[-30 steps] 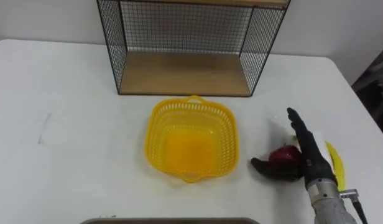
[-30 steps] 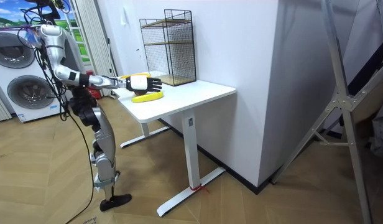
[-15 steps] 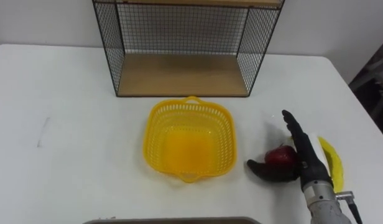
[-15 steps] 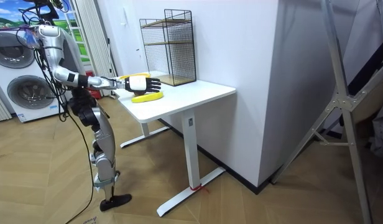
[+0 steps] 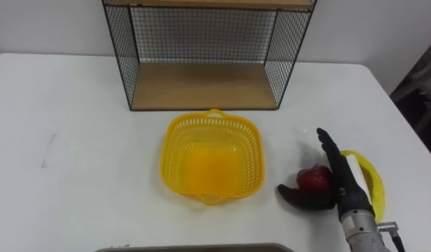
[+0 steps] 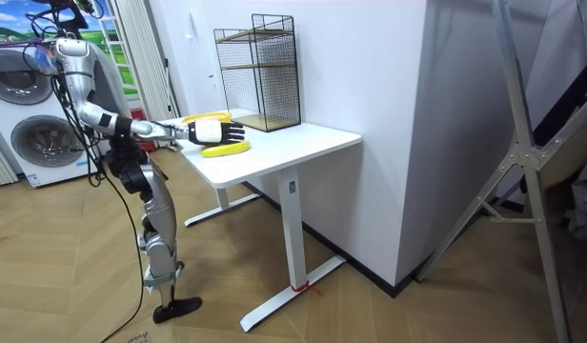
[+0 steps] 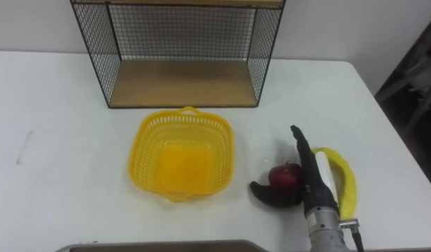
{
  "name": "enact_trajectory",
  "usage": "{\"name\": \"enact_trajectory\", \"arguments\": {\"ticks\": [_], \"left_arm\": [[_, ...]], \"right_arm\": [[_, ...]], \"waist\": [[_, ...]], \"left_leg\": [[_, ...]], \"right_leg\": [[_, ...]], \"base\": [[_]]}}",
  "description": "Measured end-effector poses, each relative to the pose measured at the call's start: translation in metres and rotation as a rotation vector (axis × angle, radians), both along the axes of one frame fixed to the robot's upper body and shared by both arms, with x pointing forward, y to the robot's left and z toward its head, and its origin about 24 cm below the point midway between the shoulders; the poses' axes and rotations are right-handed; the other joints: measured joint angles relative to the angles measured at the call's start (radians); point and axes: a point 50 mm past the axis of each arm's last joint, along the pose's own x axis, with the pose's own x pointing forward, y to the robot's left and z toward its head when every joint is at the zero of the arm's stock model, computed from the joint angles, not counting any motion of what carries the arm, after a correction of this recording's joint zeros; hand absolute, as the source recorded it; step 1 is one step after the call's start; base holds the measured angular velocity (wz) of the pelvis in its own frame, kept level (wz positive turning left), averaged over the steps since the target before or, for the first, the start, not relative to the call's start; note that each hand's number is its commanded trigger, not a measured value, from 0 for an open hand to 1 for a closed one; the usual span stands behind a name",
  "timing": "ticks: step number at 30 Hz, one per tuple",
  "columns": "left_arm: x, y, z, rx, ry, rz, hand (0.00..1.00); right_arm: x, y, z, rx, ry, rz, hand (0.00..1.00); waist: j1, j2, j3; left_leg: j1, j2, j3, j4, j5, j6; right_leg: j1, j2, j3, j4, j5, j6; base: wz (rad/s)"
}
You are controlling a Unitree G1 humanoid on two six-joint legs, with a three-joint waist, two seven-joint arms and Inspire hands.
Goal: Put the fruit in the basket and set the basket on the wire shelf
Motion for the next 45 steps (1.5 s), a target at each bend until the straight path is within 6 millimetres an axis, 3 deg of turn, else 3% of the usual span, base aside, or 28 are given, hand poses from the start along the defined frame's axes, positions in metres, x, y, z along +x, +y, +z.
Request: {"name": "enact_trajectory", "arguments": {"ticks": [1, 2, 3, 4, 12, 28, 40, 45], "left_arm": [[0.0, 0.0, 0.0, 0.001, -0.001, 0.0, 0.0], [0.0, -0.001, 0.0, 0.002, -0.002, 0.002, 0.0], [0.0, -0.001, 0.0, 0.004, -0.004, 0.003, 0.0], [0.0, -0.001, 0.0, 0.004, -0.004, 0.003, 0.0], [0.0, -0.004, -0.001, 0.016, -0.015, 0.01, 0.0], [0.001, -0.005, -0.001, 0.039, -0.03, 0.022, 0.0], [0.008, -0.008, -0.002, 0.017, -0.043, 0.008, 0.0], [0.011, -0.012, -0.005, -0.006, -0.032, -0.016, 0.0]], "right_arm": [[0.0, 0.0, 0.0, 0.002, -0.004, -0.001, 0.12], [-0.001, 0.0, -0.002, 0.005, -0.009, -0.006, 0.53], [-0.002, 0.0, -0.002, 0.006, -0.013, -0.008, 0.81], [-0.002, 0.0, -0.002, 0.006, -0.015, -0.008, 1.0], [0.001, -0.014, 0.0, -0.046, -0.055, -0.103, 1.0], [0.002, -0.017, 0.002, -0.046, -0.09, -0.183, 1.0], [0.013, -0.003, 0.013, 0.086, -0.111, -0.183, 1.0], [0.024, 0.021, 0.034, 0.16, -0.171, -0.059, 1.0]], "waist": [[-0.001, 0.002, -0.0004], [-0.002, 0.005, -0.0017], [-0.003, 0.008, -0.0021], [-0.003, 0.01, -0.002], [0.0, 0.016, -0.0041], [0.001, 0.01, -0.0042], [0.009, 0.012, 0.0028], [0.025, 0.025, 0.0112]], "left_leg": [[0.0, 0.0, 0.0, 0.0, 0.0, 0.0], [0.0, 0.0, 0.0, 0.0, 0.0, 0.0], [0.0, 0.0, 0.0, 0.0, 0.0, 0.0], [0.0, 0.0, 0.0, 0.0, 0.0, 0.0], [0.007, 0.0, 0.0, -0.005, 0.0, 0.0], [0.011, 0.003, -0.001, -0.015, 0.0, -0.001], [0.02, 0.009, 0.02, -0.03, 0.004, -0.009], [0.006, 0.009, 0.027, -0.03, 0.004, -0.008]], "right_leg": [[0.0, 0.0, 0.0, 0.0, 0.0, 0.0], [0.0, 0.0, 0.001, 0.0, 0.0, 0.0], [0.0, 0.0, 0.001, 0.0, 0.0, 0.0], [0.0, 0.0, 0.001, 0.0, 0.0, 0.0], [0.006, 0.001, -0.001, -0.004, 0.0, 0.0], [0.013, 0.005, -0.005, -0.019, 0.001, 0.0], [0.004, 0.014, 0.016, -0.019, 0.004, -0.004], [-0.016, 0.014, 0.017, -0.016, 0.006, -0.006]], "base": [[0.0], [0.0], [0.0], [0.0], [0.0], [0.0], [-0.06], [-0.03]]}}
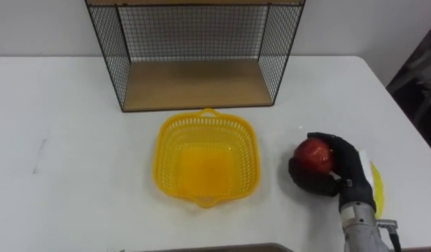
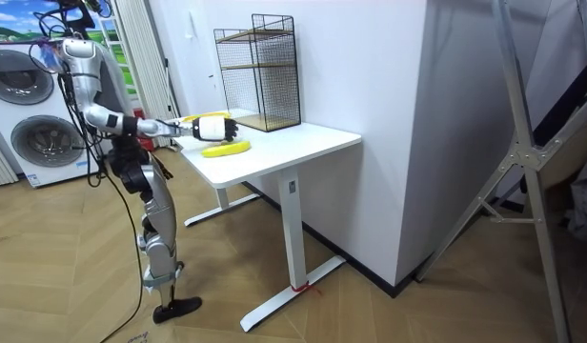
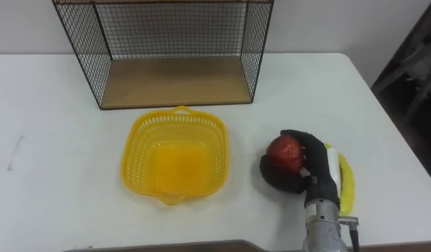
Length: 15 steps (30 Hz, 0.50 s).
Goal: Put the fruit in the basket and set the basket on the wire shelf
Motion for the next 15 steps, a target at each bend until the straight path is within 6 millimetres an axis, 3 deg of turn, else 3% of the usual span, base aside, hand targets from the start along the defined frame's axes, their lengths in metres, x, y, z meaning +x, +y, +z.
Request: {"name": "enact_trajectory", "arguments": {"ticks": [6, 10, 15], "left_arm": [[-0.014, -0.003, -0.003, -0.02, 0.06, 0.001, 0.0], [-0.019, -0.004, -0.004, -0.037, 0.084, -0.001, 0.0], [-0.011, -0.008, -0.005, -0.059, 0.075, -0.026, 0.0]], "right_arm": [[0.009, 0.022, 0.036, 0.033, -0.157, 0.106, 1.0], [0.011, 0.031, 0.042, 0.056, -0.179, 0.149, 1.0], [0.011, 0.043, 0.042, 0.066, -0.172, 0.224, 1.0]], "waist": [[0.01, 0.007, 0.001], [0.016, 0.003, -0.0009], [0.03, 0.002, -0.0018]], "left_leg": [[-0.003, 0.0, 0.002, -0.002, 0.001, 0.0], [-0.003, 0.0, 0.002, -0.001, 0.001, 0.001], [-0.005, 0.001, 0.001, -0.001, 0.001, 0.001]], "right_leg": [[-0.008, 0.0, -0.003, -0.001, 0.0, 0.0], [-0.007, -0.001, -0.007, 0.0, 0.0, 0.0], [-0.007, -0.001, -0.012, -0.001, 0.0, 0.0]], "base": [[0.0], [0.0], [0.0]]}}
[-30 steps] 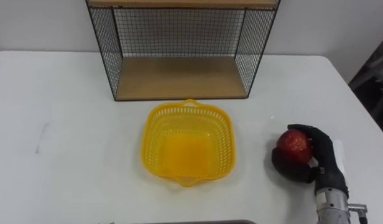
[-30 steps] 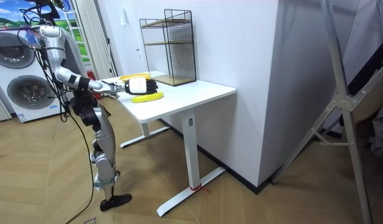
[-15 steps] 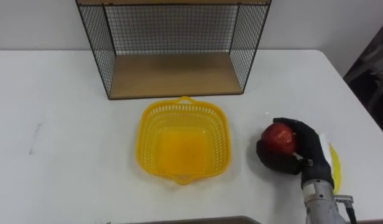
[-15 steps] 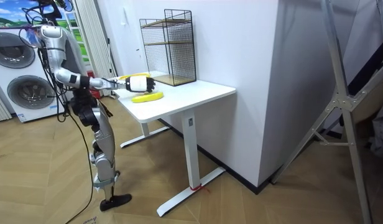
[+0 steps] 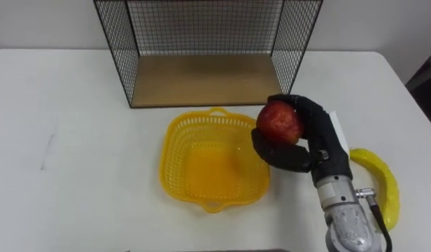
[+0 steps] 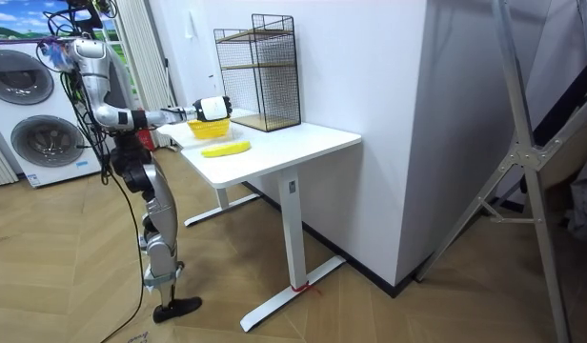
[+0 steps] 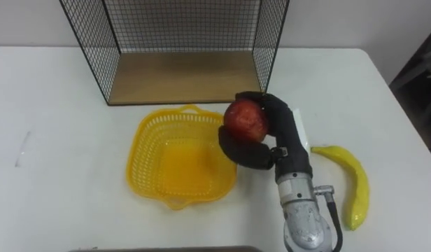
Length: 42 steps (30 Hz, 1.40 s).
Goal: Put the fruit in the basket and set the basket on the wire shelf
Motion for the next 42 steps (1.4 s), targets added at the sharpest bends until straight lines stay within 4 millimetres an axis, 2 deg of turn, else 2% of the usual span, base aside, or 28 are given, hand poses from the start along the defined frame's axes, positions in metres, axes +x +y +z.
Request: {"name": "enact_trajectory", "arguments": {"ticks": [3, 9, 11, 12, 13, 15, 18, 25, 34, 38, 42], "left_arm": [[0.003, -0.001, 0.0, -0.008, -0.002, -0.006, 0.0], [0.006, -0.006, -0.001, -0.029, 0.004, -0.05, 0.0], [0.009, -0.008, -0.001, -0.034, 0.0, -0.062, 0.0], [0.009, -0.009, -0.002, -0.036, 0.0, -0.063, 0.0], [0.009, -0.009, -0.002, -0.036, -0.001, -0.063, 0.0], [0.011, -0.009, -0.002, -0.04, -0.001, -0.065, 0.0], [0.011, -0.01, -0.002, -0.045, 0.005, -0.066, 0.0], [0.013, -0.012, -0.002, -0.054, 0.015, -0.086, 0.0], [0.015, -0.011, -0.002, -0.044, 0.02, -0.084, 0.0], [0.015, -0.009, -0.002, -0.041, 0.021, -0.081, 0.0], [0.016, -0.009, -0.002, -0.047, 0.022, -0.083, 0.0]], "right_arm": [[0.001, 0.004, 0.005, -0.002, -0.021, 0.03, 1.0], [0.004, 0.018, 0.016, -0.021, -0.074, 0.093, 1.0], [0.002, 0.026, 0.019, -0.033, -0.089, 0.122, 0.38], [0.001, 0.03, 0.019, -0.046, -0.092, 0.139, 0.03], [0.001, 0.032, 0.019, -0.052, -0.093, 0.148, 0.0], [-0.002, 0.041, 0.017, -0.052, -0.083, 0.192, 0.0], [-0.005, 0.049, 0.014, -0.058, -0.067, 0.241, 0.0], [-0.007, 0.051, 0.01, -0.109, -0.046, 0.28, 0.0], [-0.006, 0.05, 0.01, -0.126, -0.035, 0.278, 0.0], [-0.005, 0.047, 0.01, -0.131, -0.032, 0.271, 0.0], [-0.003, 0.042, 0.011, -0.137, -0.032, 0.256, 0.0]], "waist": [[0.003, 0.004, 0.0018], [0.01, 0.012, -0.0011], [0.021, 0.015, -0.0038], [0.029, 0.016, -0.0042], [0.031, 0.016, -0.0042], [0.052, 0.015, -0.0043], [0.061, 0.013, -0.0027], [0.081, -0.001, 0.0037], [0.075, 0.001, 0.0035], [0.051, 0.004, 0.0026], [0.045, 0.006, 0.0025]], "left_leg": [[-0.006, 0.0, -0.003, 0.0, 0.0, 0.0], [-0.011, 0.0, -0.011, 0.001, 0.002, -0.001], [-0.01, 0.0, -0.011, 0.001, 0.002, -0.001], [-0.01, 0.0, -0.011, 0.001, 0.003, -0.001], [-0.01, 0.0, -0.011, 0.002, 0.003, -0.001], [-0.01, 0.0, -0.012, 0.002, 0.004, 0.0], [-0.012, 0.0, -0.017, 0.001, 0.003, -0.001], [-0.014, 0.0, -0.02, 0.0, 0.003, -0.001], [-0.019, 0.0, -0.028, 0.001, 0.003, -0.001], [-0.027, 0.0, -0.039, 0.008, 0.003, -0.001], [-0.027, 0.0, -0.039, 0.008, 0.004, -0.001]], "right_leg": [[0.0, 0.0, -0.004, 0.0, 0.0, 0.0], [-0.001, -0.001, -0.014, 0.0, 0.001, -0.001], [-0.001, -0.001, -0.014, 0.0, 0.001, -0.001], [-0.001, -0.001, -0.014, 0.0, 0.001, -0.001], [0.0, -0.001, -0.015, 0.0, 0.001, -0.001], [0.0, -0.001, -0.015, 0.0, 0.001, -0.001], [0.0, -0.001, -0.017, 0.0, 0.001, -0.001], [0.0, -0.001, -0.019, 0.0, 0.001, -0.001], [-0.001, -0.001, -0.027, 0.0, 0.001, -0.001], [0.0, -0.003, -0.042, 0.0, 0.001, -0.001], [0.0, -0.003, -0.042, 0.0, 0.0, -0.001]], "base": [[0.04], [0.03], [0.0], [0.0], [0.0], [0.0], [0.04], [0.01], [0.02], [0.08], [0.0]]}}
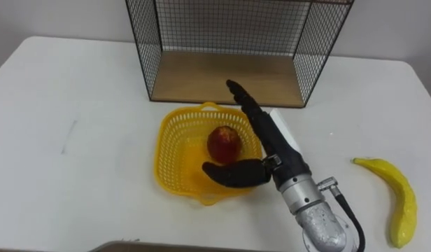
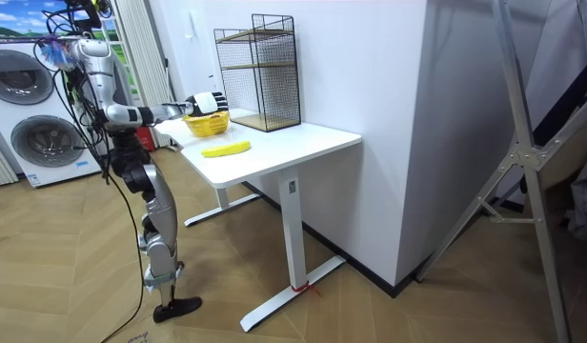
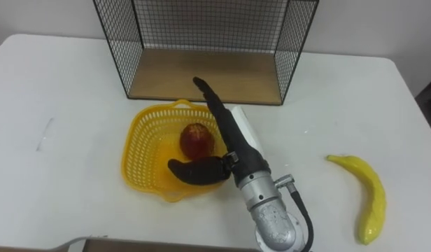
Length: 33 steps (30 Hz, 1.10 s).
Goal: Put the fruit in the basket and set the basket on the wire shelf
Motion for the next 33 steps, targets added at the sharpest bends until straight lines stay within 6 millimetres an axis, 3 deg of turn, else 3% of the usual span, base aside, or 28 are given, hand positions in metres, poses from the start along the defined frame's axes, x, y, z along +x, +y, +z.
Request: {"name": "enact_trajectory", "arguments": {"ticks": [8, 14, 21, 25, 33], "left_arm": [[0.002, 0.001, 0.0, -0.001, -0.002, -0.003, 0.0], [-0.002, 0.002, 0.0, 0.002, 0.009, -0.001, 0.0], [-0.008, 0.004, 0.0, 0.011, 0.014, 0.028, 0.0], [-0.012, 0.004, 0.0, 0.006, 0.019, 0.033, 0.0], [-0.026, 0.009, 0.001, 0.002, 0.036, 0.087, 0.0]], "right_arm": [[0.002, -0.006, 0.001, 0.006, -0.001, -0.021, 0.0], [0.003, -0.008, 0.001, 0.224, 0.079, -0.022, 0.0], [0.01, -0.036, 0.007, 0.322, 0.061, -0.155, 0.0], [0.013, -0.049, 0.012, 0.332, 0.027, -0.229, 0.0], [0.02, -0.092, 0.039, 0.34, -0.158, -0.485, 0.0]], "waist": [[0.0, 0.0, 0.0001], [-0.002, -0.001, 0.0001], [-0.014, 0.0, 0.0029], [-0.026, -0.003, 0.0008], [-0.06, -0.009, -0.0013]], "left_leg": [[0.0, 0.0, 0.0, -0.001, 0.0, -0.001], [0.003, -0.001, 0.001, 0.002, 0.001, -0.001], [0.0, 0.0, 0.0, 0.003, 0.001, -0.001], [0.0, -0.001, 0.0, 0.004, 0.001, -0.001], [0.007, -0.001, 0.004, 0.007, 0.001, -0.001]], "right_leg": [[0.0, 0.0, 0.002, 0.0, 0.0, 0.0], [0.003, 0.0, 0.0, -0.001, 0.0, 0.0], [0.002, 0.0, 0.002, -0.001, 0.0, 0.0], [0.002, 0.0, 0.003, 0.0, 0.0, 0.0], [0.004, 0.0, 0.003, 0.0, 0.0, 0.0]], "base": [[0.0], [0.0], [0.0], [0.0], [-0.01]]}}
